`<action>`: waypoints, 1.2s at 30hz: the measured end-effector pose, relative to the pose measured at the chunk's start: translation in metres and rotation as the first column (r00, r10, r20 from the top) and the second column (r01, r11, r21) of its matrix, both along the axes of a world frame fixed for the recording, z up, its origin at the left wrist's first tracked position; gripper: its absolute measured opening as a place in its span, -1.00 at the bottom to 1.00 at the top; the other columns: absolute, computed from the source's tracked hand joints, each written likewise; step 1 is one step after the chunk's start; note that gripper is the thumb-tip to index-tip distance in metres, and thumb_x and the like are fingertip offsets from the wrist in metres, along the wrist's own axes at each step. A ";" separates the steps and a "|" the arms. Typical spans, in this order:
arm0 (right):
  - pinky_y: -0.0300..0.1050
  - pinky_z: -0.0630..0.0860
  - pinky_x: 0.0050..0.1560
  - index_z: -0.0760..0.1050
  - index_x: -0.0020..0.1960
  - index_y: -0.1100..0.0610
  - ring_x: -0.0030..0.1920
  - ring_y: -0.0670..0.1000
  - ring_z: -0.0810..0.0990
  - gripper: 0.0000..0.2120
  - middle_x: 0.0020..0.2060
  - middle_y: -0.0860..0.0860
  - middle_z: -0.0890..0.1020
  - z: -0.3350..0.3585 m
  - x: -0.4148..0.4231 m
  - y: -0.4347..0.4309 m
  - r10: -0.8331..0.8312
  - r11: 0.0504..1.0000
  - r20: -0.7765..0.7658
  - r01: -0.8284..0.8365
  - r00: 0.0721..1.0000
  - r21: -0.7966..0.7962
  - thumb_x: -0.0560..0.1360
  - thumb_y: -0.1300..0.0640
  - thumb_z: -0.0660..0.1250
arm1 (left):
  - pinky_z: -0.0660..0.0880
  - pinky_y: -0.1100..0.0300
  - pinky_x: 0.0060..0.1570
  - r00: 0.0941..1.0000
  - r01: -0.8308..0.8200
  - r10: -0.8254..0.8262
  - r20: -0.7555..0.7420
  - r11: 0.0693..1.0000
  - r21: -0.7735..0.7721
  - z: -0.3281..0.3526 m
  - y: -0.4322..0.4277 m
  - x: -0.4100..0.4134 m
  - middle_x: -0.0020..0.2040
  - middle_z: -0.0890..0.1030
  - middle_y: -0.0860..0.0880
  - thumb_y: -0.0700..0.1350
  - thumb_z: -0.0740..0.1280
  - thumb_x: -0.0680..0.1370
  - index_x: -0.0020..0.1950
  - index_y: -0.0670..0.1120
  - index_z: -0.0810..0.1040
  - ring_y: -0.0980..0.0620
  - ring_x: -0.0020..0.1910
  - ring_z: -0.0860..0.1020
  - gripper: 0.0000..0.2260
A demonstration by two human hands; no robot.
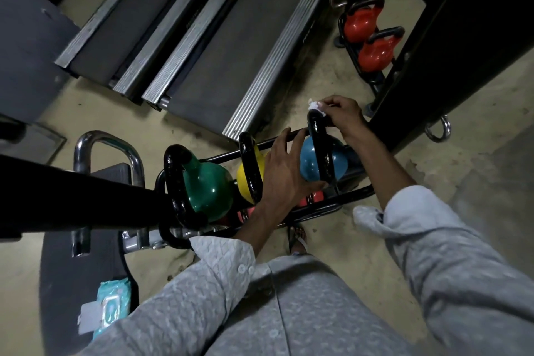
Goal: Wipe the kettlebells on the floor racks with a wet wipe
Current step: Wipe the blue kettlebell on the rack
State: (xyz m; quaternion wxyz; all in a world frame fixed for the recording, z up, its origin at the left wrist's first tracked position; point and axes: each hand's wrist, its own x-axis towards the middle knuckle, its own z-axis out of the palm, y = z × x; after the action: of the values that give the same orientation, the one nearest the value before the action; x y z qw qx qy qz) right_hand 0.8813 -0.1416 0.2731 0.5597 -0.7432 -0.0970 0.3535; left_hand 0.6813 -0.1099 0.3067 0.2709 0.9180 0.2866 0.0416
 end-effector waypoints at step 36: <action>-0.10 0.52 -0.24 0.39 -0.13 0.15 -0.26 -0.06 0.51 -0.80 -0.26 -0.01 0.50 0.014 -0.135 -0.103 0.076 0.997 0.654 -0.051 0.753 -0.056 0.57 0.16 0.41 | 0.39 -0.22 0.39 0.985 0.151 -0.146 -0.092 0.987 0.048 0.002 0.015 0.003 0.61 0.11 -0.29 -0.12 0.61 0.38 0.65 0.14 0.07 -0.32 0.55 0.20 0.00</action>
State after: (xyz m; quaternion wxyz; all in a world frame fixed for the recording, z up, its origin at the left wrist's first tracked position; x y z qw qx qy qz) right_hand 0.7465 -0.2442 0.2876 0.4650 -0.8258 -0.3057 0.0915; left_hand 0.6846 -0.0946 0.3083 0.2350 0.9449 0.2278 -0.0112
